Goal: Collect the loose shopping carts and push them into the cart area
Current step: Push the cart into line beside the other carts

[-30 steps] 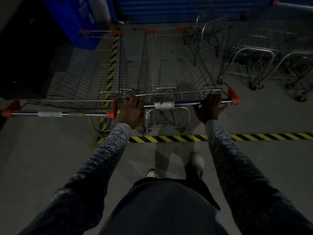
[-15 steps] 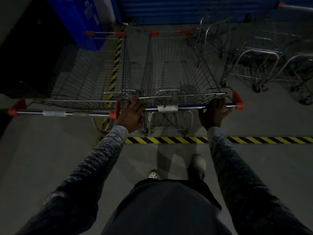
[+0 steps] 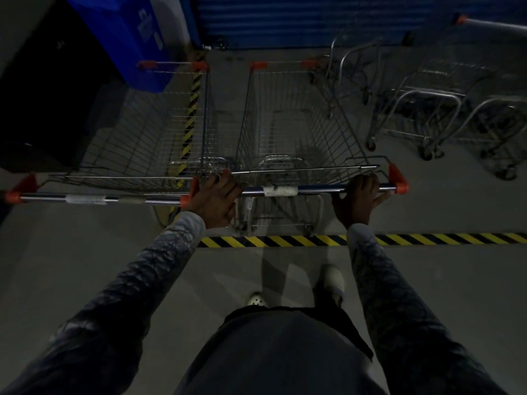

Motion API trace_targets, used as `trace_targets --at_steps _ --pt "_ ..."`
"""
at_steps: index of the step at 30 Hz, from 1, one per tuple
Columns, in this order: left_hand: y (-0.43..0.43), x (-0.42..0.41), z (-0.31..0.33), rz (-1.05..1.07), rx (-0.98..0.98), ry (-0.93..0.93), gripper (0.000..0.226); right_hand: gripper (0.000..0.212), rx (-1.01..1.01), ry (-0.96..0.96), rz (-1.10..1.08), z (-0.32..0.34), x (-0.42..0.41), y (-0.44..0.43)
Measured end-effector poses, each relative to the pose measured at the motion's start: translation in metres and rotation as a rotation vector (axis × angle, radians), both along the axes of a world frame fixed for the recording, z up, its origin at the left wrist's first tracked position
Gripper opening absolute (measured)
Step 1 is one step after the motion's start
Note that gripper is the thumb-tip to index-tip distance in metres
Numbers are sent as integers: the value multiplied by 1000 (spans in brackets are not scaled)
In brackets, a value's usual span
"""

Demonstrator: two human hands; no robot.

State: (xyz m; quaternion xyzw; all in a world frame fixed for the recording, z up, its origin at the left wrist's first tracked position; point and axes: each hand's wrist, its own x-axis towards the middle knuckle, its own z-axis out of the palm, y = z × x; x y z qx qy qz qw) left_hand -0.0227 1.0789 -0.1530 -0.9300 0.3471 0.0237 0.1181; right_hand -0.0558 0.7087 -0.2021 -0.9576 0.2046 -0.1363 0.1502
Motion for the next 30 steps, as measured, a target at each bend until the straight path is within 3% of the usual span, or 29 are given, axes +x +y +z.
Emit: trace_targets --at_steps 6,12,19,23,30 --pt "-1 2 1 -82 103 -54 61 51 -27 29 11 -3 3 -8" --pt "0 4 -1 -90 76 -55 58 50 -21 35 -5 0 2 -3" --pt "-3 -6 6 -66 1 -79 70 44 -80 21 -15 1 -5 -4" --pt "-6 0 5 -48 -40 58 87 48 -84 7 -33 0 -10 -1" --pt "-20 5 4 -58 -87 152 92 47 -69 3 -25 3 -11 -17"
